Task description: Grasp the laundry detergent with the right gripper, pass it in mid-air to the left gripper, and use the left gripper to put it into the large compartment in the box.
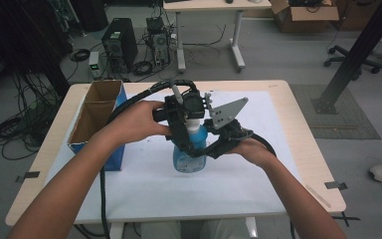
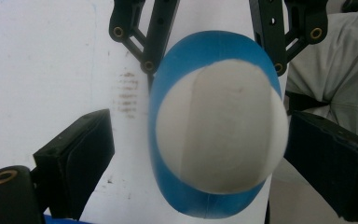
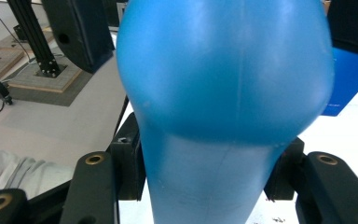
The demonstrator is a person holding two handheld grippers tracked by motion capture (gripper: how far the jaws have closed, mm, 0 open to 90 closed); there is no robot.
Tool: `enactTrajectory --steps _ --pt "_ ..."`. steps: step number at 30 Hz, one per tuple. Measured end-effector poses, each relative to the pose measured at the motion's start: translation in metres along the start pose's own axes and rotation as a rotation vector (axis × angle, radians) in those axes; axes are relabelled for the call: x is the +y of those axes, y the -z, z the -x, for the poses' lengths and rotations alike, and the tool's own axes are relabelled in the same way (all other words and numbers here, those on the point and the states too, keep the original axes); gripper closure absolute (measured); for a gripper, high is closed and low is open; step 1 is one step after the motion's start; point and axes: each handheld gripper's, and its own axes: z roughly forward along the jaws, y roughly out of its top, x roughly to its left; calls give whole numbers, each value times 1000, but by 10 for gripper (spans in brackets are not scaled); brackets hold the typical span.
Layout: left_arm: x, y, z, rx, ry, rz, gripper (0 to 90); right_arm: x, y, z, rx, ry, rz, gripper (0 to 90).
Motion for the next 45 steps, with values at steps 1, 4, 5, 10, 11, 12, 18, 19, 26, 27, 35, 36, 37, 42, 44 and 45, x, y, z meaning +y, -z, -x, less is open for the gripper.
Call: enactTrajectory --steps 1,4,5,10,11,12,18,19,26,27,35,36,37,42,44,45 --pt "0 -1 0 -2 0 -1 96 0 0 0 2 1 -1 439" --pt "0 -2 -1 -3 0 -3 103 0 -1 0 0 2 -1 439" --pt "0 -3 -1 -6 -1 -2 104 0 -1 0 0 3 -1 439" --pt "1 -4 -1 -5 -4 -3 111 0 0 0 -3 2 -2 440" --pt "1 -4 -1 -5 -4 -1 111 0 0 1 -4 3 -2 439" --pt "1 -4 -1 -5 -5 -4 111 0 0 1 -4 2 0 439" --pt "2 -6 -1 -11 -12 -8 153 0 0 1 -1 3 4 440" --pt "2 -6 -1 -12 -13 -5 164 0 0 1 -1 1 3 440" --pt "2 -6 -2 -19 -9 -15 203 0 0 1 -1 3 5 439" --pt "2 -6 -2 -19 -10 -15 215 0 0 1 -1 4 5 440" --pt "3 -7 -2 -30 -13 -15 264 0 -2 1 2 6 -3 440" --pt "3 -7 -2 -32 -13 -15 267 0 -2 1 2 5 -5 439" --pt "3 -7 -2 -32 -15 -15 272 0 -2 1 2 5 -7 440" --pt "2 -7 -2 -36 -20 -16 318 0 -3 1 5 7 -11 440" --pt "2 -8 -3 -40 -19 -14 347 0 -3 0 5 4 -14 439" --pt "2 -8 -3 -43 -14 -14 349 0 -3 1 4 5 -13 439"
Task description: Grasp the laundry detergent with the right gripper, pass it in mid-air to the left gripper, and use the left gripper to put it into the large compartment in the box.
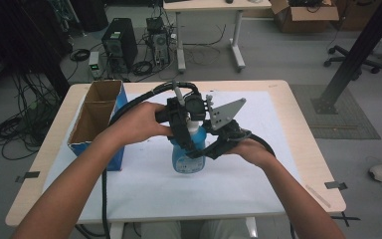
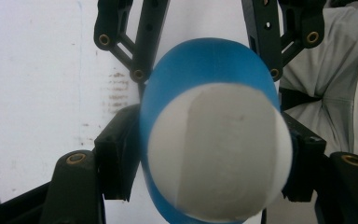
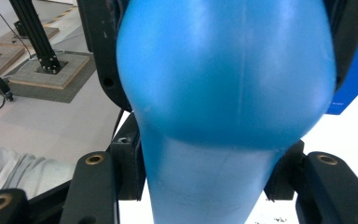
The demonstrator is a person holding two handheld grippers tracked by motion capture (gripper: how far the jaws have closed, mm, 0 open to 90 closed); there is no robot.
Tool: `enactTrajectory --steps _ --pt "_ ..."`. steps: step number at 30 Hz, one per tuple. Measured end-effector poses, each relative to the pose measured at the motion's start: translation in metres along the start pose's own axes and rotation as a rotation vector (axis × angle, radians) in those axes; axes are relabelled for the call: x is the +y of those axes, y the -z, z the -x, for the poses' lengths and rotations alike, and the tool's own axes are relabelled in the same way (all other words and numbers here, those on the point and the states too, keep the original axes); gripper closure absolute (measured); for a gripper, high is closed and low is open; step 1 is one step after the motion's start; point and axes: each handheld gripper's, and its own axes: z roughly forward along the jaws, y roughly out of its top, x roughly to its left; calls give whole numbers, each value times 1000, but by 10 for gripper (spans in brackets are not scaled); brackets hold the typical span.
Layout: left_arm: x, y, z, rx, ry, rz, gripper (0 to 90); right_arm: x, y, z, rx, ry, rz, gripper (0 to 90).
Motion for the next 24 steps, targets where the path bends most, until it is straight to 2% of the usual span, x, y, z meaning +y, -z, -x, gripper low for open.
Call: enactTrajectory --steps 7,16,21,22,23,24 --pt "0 -1 0 -12 0 -4 375 -1 -1 0 0 1 -7 440" --pt "1 0 2 3 -7 -7 380 0 0 0 -4 6 -4 438" --pt "2 3 1 2 8 -4 380 1 1 -1 -11 8 0 425" --pt "2 4 1 5 11 -8 380 1 1 -1 -9 -3 5 394" --pt "2 4 1 9 14 -12 380 1 2 -1 0 -19 12 334" --pt "2 5 1 16 16 -17 380 0 4 -1 -11 -26 16 270"
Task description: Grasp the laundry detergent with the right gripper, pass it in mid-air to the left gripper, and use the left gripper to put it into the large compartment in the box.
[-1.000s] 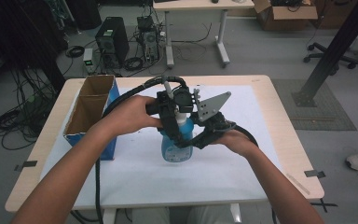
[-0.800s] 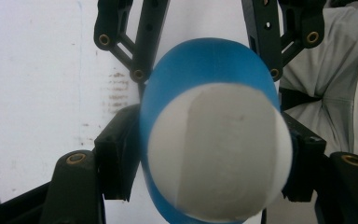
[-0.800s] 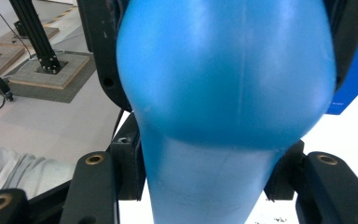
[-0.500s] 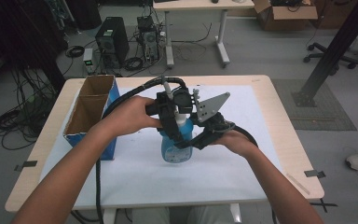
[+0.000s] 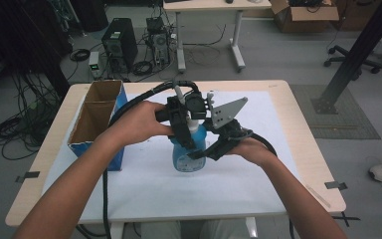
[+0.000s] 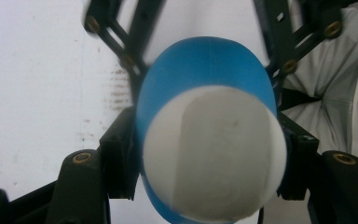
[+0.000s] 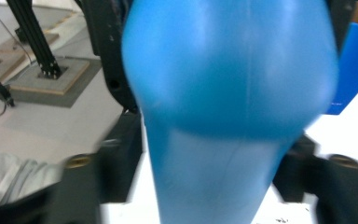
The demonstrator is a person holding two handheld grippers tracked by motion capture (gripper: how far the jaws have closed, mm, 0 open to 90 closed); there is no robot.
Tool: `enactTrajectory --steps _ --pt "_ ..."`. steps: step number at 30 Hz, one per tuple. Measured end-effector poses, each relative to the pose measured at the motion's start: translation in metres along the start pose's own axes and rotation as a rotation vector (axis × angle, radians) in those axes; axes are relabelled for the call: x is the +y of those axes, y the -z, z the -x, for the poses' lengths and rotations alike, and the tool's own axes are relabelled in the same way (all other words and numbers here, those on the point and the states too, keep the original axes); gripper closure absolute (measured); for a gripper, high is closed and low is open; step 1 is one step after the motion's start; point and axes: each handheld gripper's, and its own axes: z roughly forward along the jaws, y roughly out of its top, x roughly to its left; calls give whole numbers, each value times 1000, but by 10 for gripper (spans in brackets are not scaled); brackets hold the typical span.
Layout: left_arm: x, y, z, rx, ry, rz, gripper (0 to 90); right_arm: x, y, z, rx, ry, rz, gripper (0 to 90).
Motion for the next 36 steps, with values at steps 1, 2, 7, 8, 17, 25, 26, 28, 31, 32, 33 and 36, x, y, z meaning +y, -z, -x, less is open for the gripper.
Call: enactTrajectory --steps 1,2,7,8,17,25,26,28,31,32,33,36 --pt "0 0 0 6 4 -2 380 -1 2 0 -15 -9 1 215" --pt "-1 1 0 10 8 0 380 -3 4 0 -15 -25 3 191" --pt "-4 6 -2 12 30 0 380 -16 17 2 -67 -64 -38 102" --pt "-5 8 -2 14 29 -2 380 -19 21 1 -79 -80 -44 83" --pt "-10 22 -8 53 90 -12 380 -37 63 -3 -175 -122 -107 59" --pt "-15 45 -20 100 209 1 380 -47 95 -10 -226 -151 -170 57" --pt "-17 49 -23 104 228 -1 380 -47 99 -11 -233 -157 -181 56" --pt "-19 57 -27 124 264 -1 380 -49 107 -12 -249 -171 -203 55" --pt "-23 68 -34 152 319 -7 380 -50 119 -12 -268 -188 -230 54" --pt "-25 71 -36 161 338 -6 380 -50 123 -11 -274 -195 -242 56" --pt "-27 74 -38 168 357 -7 380 -50 127 -11 -283 -197 -256 56" --pt "-33 82 -44 186 424 -7 380 -48 137 -10 -304 -203 -299 53"
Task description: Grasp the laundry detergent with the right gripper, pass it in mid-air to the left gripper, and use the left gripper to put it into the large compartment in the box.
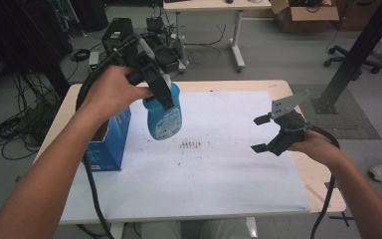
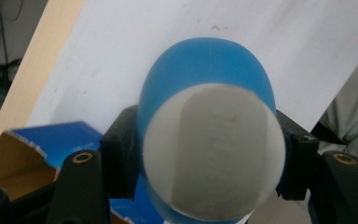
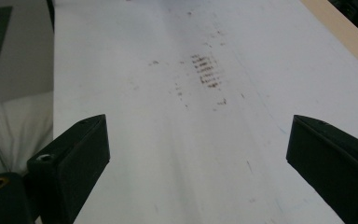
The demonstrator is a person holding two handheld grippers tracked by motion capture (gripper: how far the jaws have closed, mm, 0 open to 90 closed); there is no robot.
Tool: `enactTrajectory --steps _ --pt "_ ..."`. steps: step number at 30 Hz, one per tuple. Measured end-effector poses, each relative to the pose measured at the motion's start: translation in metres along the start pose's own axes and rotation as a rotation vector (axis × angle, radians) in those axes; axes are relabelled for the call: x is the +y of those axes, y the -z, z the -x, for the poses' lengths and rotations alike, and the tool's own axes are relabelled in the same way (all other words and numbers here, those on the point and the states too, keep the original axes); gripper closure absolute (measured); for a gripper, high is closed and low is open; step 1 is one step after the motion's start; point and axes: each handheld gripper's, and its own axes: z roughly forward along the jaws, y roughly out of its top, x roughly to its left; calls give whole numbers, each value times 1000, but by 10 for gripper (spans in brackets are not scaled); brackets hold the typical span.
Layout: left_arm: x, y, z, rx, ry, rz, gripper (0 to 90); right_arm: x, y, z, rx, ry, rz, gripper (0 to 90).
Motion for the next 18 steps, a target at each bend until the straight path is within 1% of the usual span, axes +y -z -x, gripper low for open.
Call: enactTrajectory --steps 5,8,12,13,15,18 --pt "-6 10 -16 33 108 -8 380 0 11 9 -19 -13 -50 51" --pt "-10 17 -25 48 174 -13 380 1 16 14 -29 -6 -70 57" --pt "-16 28 -37 71 258 -21 380 2 18 20 -34 -7 -99 54" --pt "-18 30 -39 78 286 -19 380 2 18 21 -36 -7 -113 53" --pt "-22 36 -45 93 325 -19 380 3 18 23 -46 -3 -147 46" --pt "-30 43 -51 117 385 -20 379 3 18 25 -49 2 -182 42"
